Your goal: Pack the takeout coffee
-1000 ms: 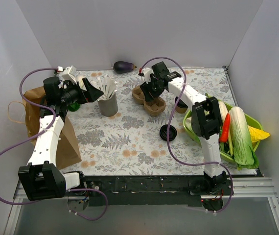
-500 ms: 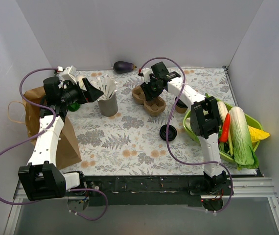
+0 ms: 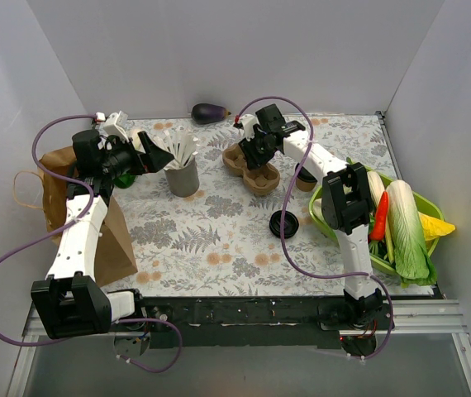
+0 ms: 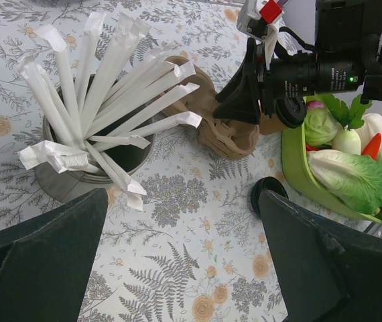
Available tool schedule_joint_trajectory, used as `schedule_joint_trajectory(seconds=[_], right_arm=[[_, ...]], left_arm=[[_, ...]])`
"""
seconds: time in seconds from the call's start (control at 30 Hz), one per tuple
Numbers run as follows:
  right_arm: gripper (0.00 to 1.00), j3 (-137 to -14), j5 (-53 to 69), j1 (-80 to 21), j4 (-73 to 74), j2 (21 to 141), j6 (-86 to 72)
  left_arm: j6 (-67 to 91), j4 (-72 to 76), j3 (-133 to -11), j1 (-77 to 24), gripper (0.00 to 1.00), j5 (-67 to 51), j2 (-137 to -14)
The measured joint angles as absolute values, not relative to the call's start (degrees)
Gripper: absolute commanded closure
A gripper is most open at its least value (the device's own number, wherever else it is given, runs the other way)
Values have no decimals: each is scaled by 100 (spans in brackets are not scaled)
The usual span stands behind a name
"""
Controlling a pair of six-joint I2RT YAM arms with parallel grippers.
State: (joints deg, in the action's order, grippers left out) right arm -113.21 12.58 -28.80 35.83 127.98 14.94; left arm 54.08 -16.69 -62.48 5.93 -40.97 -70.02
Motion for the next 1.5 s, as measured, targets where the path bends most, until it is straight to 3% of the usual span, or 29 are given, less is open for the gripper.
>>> schedule_joint_trajectory(seconds=[0.53,0.73,1.13,1.23,1.5], right_arm=[[51,-11321,1232,-2891,3586,12831,1461],[70,-11336,1194,-2895,3575,12860,1433],[82,-11347,1122,-2886,3612,12831,1387],[90,-11347,1155,-2862,3638,12796,1387],[99,-11474,1594,-2563,3649,12744,1372]], left_arm=[[5439,-1664,-6233,628,2,-4095,-7004],[5443,-1664,-6228,628,2,-4095,-7004],[5441,-1667,-6228,628,2,-4095,-7004],[5435,-1671,-6228,642,2,-4097,-7004],[5376,-1686,-6230,827,2,-4093,-7002]])
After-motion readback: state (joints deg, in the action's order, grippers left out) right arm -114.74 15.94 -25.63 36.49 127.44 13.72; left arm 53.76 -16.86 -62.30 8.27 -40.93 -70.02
